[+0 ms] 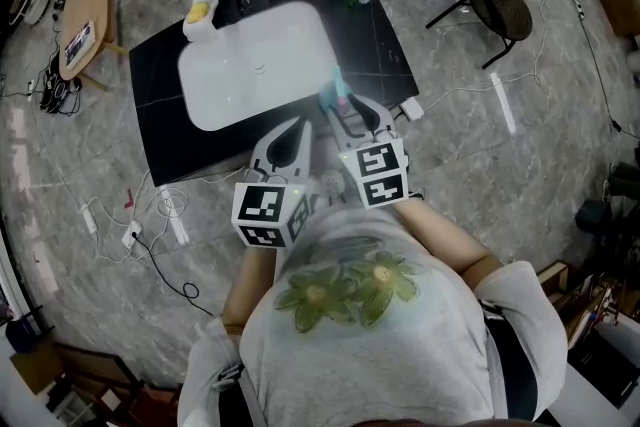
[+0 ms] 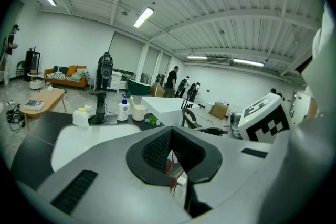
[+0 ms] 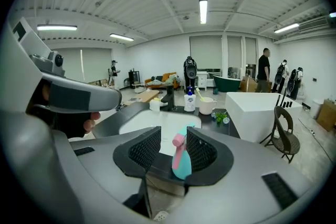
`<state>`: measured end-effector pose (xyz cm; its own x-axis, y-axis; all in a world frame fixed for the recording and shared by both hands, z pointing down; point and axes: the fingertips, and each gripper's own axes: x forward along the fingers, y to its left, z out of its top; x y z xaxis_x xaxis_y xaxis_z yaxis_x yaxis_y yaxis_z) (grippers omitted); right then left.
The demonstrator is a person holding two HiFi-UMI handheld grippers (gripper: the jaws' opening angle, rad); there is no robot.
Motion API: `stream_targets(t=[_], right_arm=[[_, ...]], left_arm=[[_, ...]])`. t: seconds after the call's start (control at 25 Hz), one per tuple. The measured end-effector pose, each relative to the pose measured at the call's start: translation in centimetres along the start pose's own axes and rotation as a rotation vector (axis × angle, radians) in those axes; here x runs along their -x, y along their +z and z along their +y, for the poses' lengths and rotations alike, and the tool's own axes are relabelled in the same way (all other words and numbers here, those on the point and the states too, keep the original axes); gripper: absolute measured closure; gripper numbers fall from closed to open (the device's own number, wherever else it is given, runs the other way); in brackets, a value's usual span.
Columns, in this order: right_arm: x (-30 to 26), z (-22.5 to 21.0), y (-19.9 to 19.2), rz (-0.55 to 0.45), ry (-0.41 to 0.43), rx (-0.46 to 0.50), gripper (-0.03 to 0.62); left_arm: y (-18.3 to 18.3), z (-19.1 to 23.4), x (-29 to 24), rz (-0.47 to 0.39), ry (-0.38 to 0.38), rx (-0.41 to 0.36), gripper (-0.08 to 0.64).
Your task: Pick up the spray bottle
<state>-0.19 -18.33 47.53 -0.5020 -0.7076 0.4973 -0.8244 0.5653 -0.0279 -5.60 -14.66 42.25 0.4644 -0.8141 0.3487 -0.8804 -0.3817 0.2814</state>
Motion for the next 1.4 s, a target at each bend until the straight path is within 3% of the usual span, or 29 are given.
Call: stream_targets(t=[0.76, 1.4], right_arm=[[-3.0, -1.4, -2.0, 0.071, -0.010, -0.014, 0.465], [-4.0, -2.0, -2.1, 0.064, -0.027, 0.006, 0.468]], left_arm=[[-0.2, 1.0, -0.5, 0.019, 0.029, -0.005, 0.552], [-0.1, 1.2, -1.2, 0.024, 0.028, -0.011, 0.552]])
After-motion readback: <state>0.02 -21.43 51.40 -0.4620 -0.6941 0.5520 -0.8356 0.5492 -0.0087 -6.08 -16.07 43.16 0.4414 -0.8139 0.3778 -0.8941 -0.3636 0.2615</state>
